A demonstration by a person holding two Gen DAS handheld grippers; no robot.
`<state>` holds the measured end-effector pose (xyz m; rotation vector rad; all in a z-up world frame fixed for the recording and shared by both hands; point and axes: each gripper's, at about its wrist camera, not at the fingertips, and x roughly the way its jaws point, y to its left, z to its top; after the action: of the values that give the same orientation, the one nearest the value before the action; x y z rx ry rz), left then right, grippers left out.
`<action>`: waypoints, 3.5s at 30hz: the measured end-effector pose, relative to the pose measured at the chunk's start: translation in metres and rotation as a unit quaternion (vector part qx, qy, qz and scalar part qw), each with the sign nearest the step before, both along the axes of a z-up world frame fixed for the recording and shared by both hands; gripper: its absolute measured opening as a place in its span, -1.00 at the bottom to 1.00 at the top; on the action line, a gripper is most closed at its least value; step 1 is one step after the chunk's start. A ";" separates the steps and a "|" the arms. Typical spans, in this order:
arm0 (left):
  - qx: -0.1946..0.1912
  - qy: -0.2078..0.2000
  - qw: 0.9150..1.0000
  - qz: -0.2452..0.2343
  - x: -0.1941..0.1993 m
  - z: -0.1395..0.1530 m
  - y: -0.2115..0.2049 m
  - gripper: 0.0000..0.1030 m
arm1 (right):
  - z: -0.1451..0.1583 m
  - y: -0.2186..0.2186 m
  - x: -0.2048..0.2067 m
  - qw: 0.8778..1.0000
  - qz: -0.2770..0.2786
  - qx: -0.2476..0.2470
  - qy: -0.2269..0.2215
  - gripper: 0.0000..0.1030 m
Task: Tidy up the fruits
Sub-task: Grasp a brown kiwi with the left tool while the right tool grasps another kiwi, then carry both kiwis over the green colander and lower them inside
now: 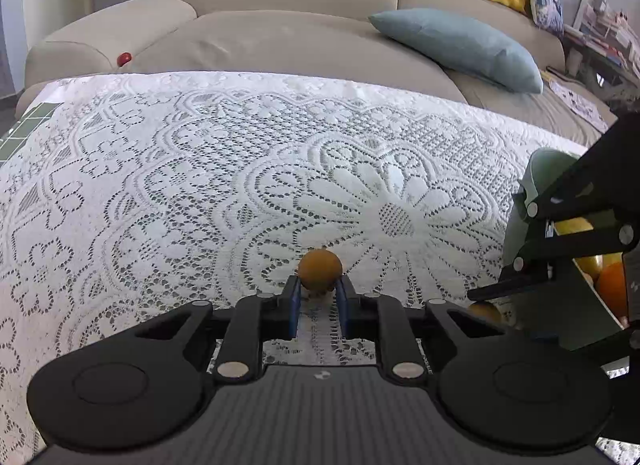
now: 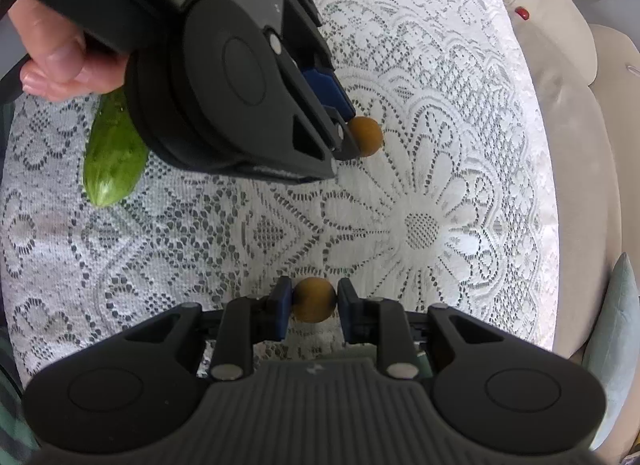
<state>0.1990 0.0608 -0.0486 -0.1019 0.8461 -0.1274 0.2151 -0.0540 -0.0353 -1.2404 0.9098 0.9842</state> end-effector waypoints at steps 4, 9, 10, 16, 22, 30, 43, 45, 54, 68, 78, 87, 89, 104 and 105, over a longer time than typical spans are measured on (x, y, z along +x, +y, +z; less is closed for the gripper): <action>-0.004 -0.005 1.000 -0.006 -0.005 0.005 0.004 -0.64 | 0.008 0.003 -0.002 1.000 -0.005 0.018 0.010 -0.61; 0.025 -0.028 0.999 -0.031 -0.015 0.008 0.002 -0.62 | 0.014 0.006 0.001 0.999 -0.005 0.032 0.007 -0.60; 0.037 -0.040 0.998 -0.039 -0.019 0.009 0.001 -0.61 | 0.016 0.006 0.004 0.999 -0.009 0.037 0.008 -0.60; 0.072 -0.064 0.993 -0.062 -0.026 0.008 -0.003 -0.15 | 0.018 0.010 0.023 0.997 -0.037 0.063 0.022 -0.60; 0.068 -0.063 0.994 -0.054 -0.022 0.005 0.001 -0.09 | 0.005 0.011 0.027 0.996 -0.044 0.062 0.036 -0.60; 0.055 -0.052 0.996 -0.045 -0.016 -0.001 0.000 -0.09 | -0.004 0.010 0.027 0.996 -0.050 0.062 0.043 -0.58; 0.047 -0.040 0.998 -0.028 -0.008 -0.005 0.000 -0.45 | -0.014 0.015 0.025 0.997 -0.047 0.048 0.033 -0.54; 0.049 -0.041 0.998 -0.030 -0.008 -0.004 0.000 -0.45 | -0.013 0.014 0.023 0.997 -0.044 0.047 0.030 -0.55; 0.044 -0.058 0.997 -0.014 -0.020 0.014 0.008 -0.45 | 0.011 0.010 0.001 0.996 -0.035 0.083 -0.002 -0.55; 0.027 -0.108 0.994 0.013 -0.043 0.053 -0.002 -0.45 | 0.056 -0.032 -0.026 0.969 -0.135 0.197 -0.064 -0.54; -0.028 -0.136 0.989 0.044 -0.063 0.081 -0.032 -0.45 | 0.071 -0.097 -0.044 0.917 -0.248 0.291 -0.113 -0.54; -0.068 -0.137 0.988 0.024 -0.066 0.083 -0.067 -0.45 | 0.067 -0.149 -0.035 0.877 -0.328 0.325 -0.136 -0.54; -0.076 -0.131 0.988 0.024 -0.064 0.081 -0.075 -0.45 | 0.066 -0.159 -0.032 0.871 -0.340 0.324 -0.142 -0.54; -0.106 -0.085 0.991 0.001 -0.038 0.059 -0.120 -0.45 | 0.047 -0.190 -0.010 0.863 -0.370 0.309 -0.151 -0.54; -0.104 -0.083 0.991 0.000 -0.038 0.057 -0.121 -0.45 | 0.045 -0.190 -0.009 0.865 -0.368 0.308 -0.150 -0.54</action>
<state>0.1614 -0.0598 0.0084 -0.2837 0.6645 -0.2205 0.2063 -0.2440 0.0099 -0.4031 0.6514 0.3807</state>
